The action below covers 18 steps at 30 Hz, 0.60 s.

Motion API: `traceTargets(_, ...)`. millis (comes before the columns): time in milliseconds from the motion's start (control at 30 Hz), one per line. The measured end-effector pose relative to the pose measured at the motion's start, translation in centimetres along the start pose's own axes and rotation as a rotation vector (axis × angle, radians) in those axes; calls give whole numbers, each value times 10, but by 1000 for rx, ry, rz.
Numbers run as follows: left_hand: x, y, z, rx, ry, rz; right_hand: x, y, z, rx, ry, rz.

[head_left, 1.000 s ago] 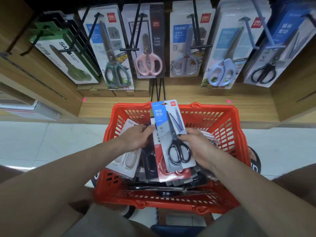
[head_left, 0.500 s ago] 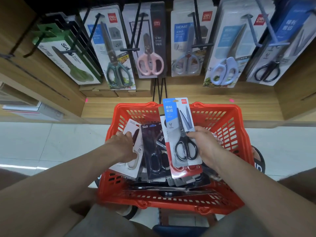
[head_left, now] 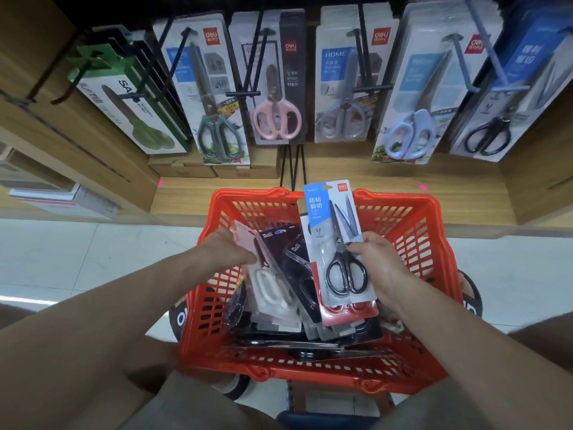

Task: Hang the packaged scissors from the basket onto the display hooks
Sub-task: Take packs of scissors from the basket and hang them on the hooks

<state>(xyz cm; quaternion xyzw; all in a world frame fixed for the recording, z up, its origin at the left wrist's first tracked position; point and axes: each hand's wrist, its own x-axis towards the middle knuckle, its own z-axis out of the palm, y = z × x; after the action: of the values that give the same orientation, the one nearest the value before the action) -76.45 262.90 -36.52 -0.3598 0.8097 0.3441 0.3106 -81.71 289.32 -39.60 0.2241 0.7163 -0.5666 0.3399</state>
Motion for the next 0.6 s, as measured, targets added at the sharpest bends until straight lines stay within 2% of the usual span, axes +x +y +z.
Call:
traceTargets(100,-8,11,7,-164,-148,56,-1,-1,3,28,-7,3)
traceTargets(200,-15,23,11,-382,-223,114,0,-5,7,119,-27,12)
traceTargets(333,-19,36,8,-548,-194,172,-1,-19,8,262,-58,-3)
traceTargets(433,-23,39,6,-631,-172,126,-6,-28,4,300,-96,-20)
traceTargets(600,-33,36,11,-753,-233,74,-25,-32,6,210,-153,-33)
